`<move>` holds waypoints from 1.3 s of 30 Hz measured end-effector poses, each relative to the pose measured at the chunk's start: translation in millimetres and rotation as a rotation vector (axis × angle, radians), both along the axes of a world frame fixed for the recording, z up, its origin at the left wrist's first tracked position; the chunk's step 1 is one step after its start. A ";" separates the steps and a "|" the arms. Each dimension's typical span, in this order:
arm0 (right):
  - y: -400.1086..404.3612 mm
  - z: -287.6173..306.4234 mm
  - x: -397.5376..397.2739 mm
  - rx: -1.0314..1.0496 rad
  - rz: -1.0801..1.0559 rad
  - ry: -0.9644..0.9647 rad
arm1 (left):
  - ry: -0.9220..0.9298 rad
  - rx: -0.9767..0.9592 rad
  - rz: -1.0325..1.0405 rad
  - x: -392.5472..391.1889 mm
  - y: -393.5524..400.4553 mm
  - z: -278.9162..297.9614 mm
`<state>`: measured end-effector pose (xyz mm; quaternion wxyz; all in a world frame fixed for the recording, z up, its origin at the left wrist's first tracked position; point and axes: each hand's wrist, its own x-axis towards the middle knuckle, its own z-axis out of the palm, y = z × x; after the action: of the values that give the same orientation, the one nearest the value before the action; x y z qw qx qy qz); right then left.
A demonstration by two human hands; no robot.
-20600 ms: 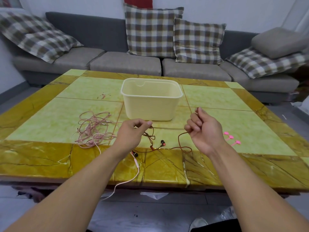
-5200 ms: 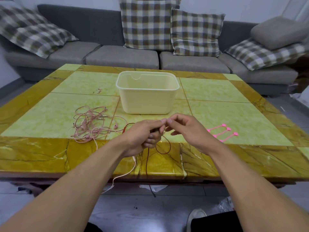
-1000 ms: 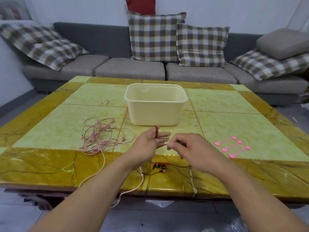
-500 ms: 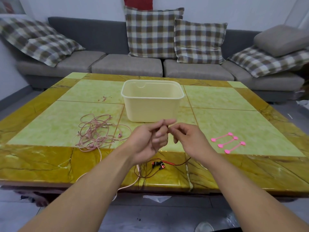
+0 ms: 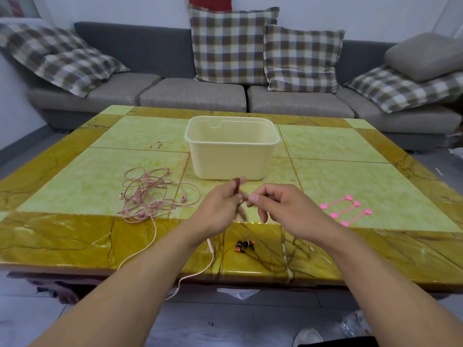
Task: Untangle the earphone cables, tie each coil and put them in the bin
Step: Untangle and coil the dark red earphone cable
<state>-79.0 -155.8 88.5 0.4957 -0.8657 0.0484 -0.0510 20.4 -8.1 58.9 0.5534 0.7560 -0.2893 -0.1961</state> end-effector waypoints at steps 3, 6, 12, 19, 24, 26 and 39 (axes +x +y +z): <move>-4.5 0.7 1.4 0.061 -0.034 -0.045 | -0.044 0.135 -0.062 -11.5 2.9 10.6; -10.7 -6.1 7.1 0.000 -0.147 -0.087 | 0.297 -0.020 -0.205 -12.0 2.9 17.1; -8.8 -13.6 13.7 0.102 -0.151 -0.098 | 0.737 -0.315 -0.245 -10.6 -0.3 16.5; 4.1 -7.5 16.0 0.240 -0.111 -0.136 | 0.772 -0.409 -0.125 -6.7 -1.9 18.1; -1.2 -13.4 15.9 0.266 -0.127 -0.110 | 0.776 -0.358 -0.169 -9.3 1.7 18.6; -2.7 -14.4 14.6 0.311 -0.143 -0.087 | 0.777 -0.325 -0.195 -10.4 2.7 20.2; 7.1 -18.1 14.5 -0.036 -0.184 0.089 | 0.834 -0.643 -0.112 -17.2 -9.4 20.2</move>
<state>-64.5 -148.7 70.3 0.4705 -0.8678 0.1487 -0.0588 3.2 -17.5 79.1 0.8142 0.3891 -0.1301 -0.4108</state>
